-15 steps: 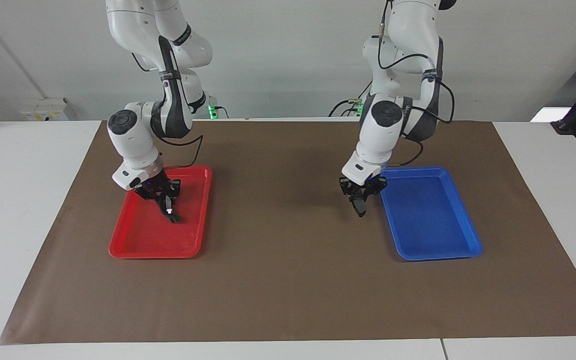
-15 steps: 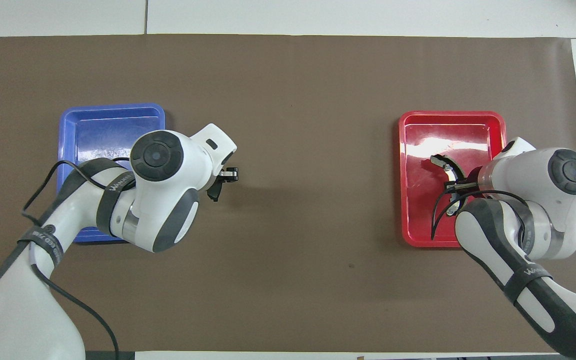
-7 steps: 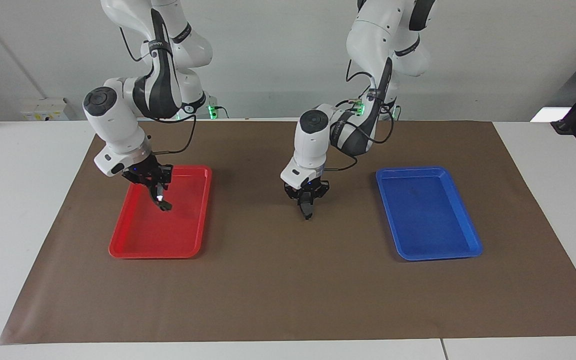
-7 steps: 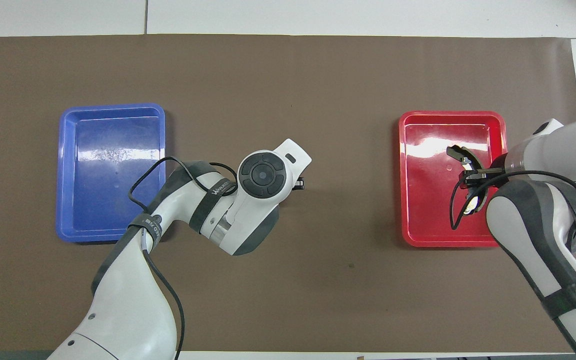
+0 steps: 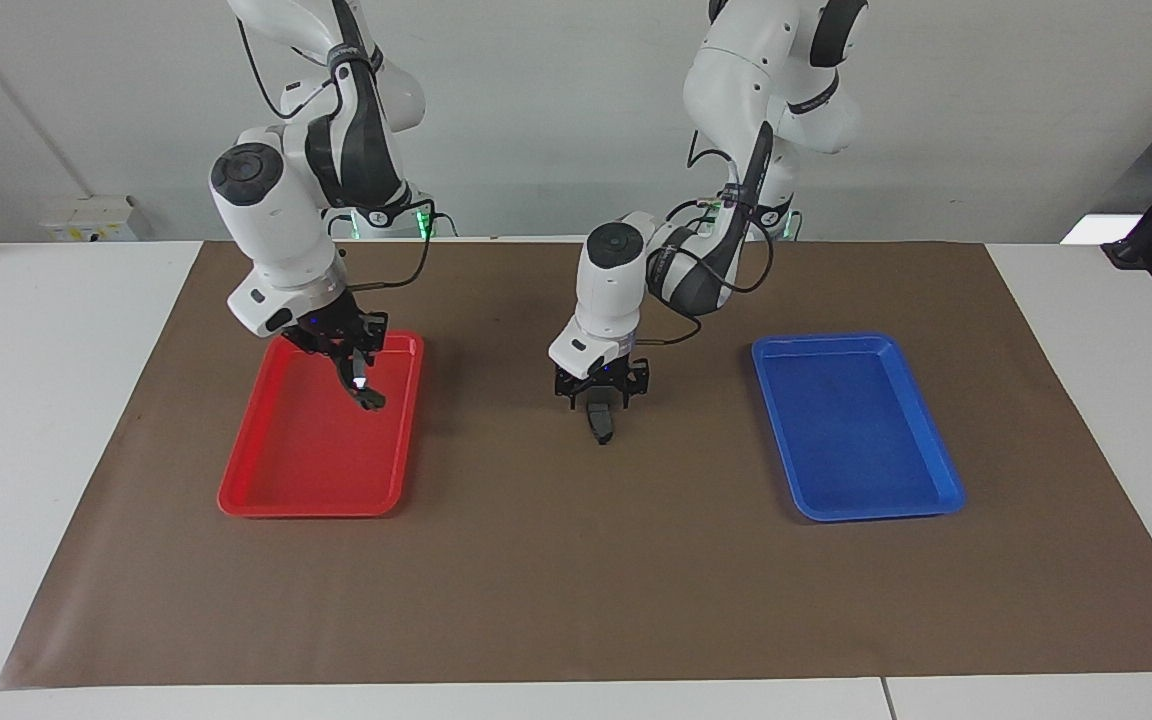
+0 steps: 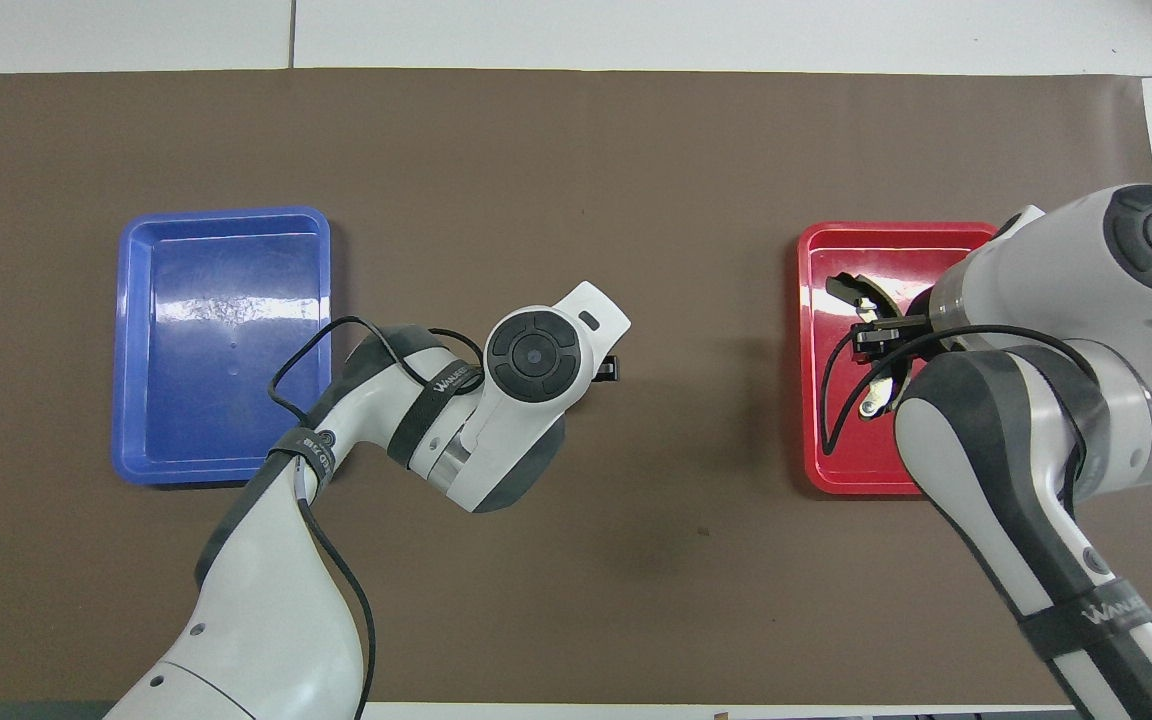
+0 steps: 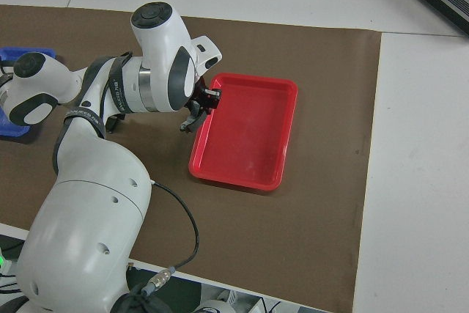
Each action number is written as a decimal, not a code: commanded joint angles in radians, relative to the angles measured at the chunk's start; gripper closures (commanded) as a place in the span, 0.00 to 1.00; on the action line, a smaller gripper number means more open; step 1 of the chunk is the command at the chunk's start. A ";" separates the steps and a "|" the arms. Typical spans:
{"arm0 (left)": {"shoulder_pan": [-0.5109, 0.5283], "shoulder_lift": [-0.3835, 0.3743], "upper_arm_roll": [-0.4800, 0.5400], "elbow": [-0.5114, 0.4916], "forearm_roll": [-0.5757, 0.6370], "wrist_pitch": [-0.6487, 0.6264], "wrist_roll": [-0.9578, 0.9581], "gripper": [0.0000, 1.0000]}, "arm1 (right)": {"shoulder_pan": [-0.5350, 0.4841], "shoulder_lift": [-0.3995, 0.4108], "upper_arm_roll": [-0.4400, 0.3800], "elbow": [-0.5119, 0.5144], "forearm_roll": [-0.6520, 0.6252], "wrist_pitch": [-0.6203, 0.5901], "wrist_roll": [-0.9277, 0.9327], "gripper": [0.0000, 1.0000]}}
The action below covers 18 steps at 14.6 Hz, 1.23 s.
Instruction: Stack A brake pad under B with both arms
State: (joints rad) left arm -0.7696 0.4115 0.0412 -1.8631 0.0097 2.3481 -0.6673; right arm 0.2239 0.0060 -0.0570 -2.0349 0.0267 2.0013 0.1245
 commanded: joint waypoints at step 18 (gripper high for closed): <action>0.636 -0.461 0.025 0.022 0.007 -0.585 0.696 0.01 | 0.402 0.429 0.009 0.390 0.013 0.154 0.524 1.00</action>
State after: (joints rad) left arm -0.1728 -0.0502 0.0792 -1.9022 0.0097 1.8479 -0.0067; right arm 0.6320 0.3934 -0.0466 -1.6859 0.0279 2.1247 0.6334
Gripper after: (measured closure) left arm 0.013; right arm 0.568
